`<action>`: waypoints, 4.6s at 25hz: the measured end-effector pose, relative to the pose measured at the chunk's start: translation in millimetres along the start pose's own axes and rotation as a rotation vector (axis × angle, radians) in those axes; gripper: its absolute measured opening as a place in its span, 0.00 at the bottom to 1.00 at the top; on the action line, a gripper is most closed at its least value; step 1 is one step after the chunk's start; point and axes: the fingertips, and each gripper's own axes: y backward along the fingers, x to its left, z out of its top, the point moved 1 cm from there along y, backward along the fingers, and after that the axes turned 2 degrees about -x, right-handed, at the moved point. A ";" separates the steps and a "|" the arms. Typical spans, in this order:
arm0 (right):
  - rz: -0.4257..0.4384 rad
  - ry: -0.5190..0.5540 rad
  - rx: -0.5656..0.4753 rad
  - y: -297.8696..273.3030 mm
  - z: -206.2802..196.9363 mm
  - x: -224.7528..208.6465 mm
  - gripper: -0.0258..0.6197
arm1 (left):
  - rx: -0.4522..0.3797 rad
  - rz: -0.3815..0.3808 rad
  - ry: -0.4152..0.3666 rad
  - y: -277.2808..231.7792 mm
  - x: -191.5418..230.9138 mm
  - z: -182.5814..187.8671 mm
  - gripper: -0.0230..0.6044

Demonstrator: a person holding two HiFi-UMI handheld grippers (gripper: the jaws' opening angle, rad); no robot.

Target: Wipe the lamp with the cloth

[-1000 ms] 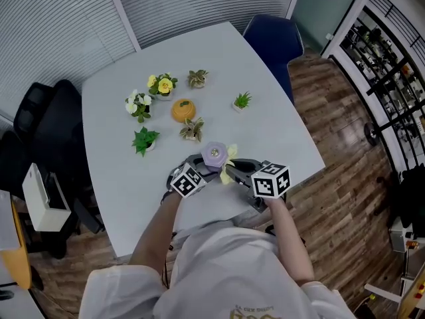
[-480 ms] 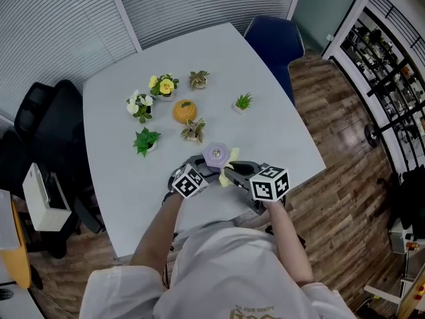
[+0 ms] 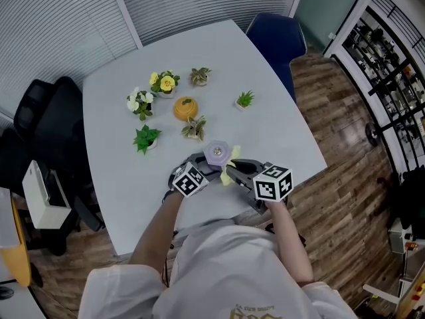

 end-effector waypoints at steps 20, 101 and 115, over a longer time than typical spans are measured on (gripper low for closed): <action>-0.058 -0.018 0.108 -14.6 -13.3 -17.2 0.15 | -0.001 0.001 -0.003 0.7 -1.4 2.3 0.49; -0.064 -0.101 0.287 -53.9 -41.7 -32.9 0.15 | -0.007 0.006 -0.004 -0.6 -0.9 2.6 0.49; -0.132 -0.067 0.397 -61.4 -64.1 -58.1 0.15 | -0.005 0.007 -0.005 -1.1 -0.4 2.1 0.49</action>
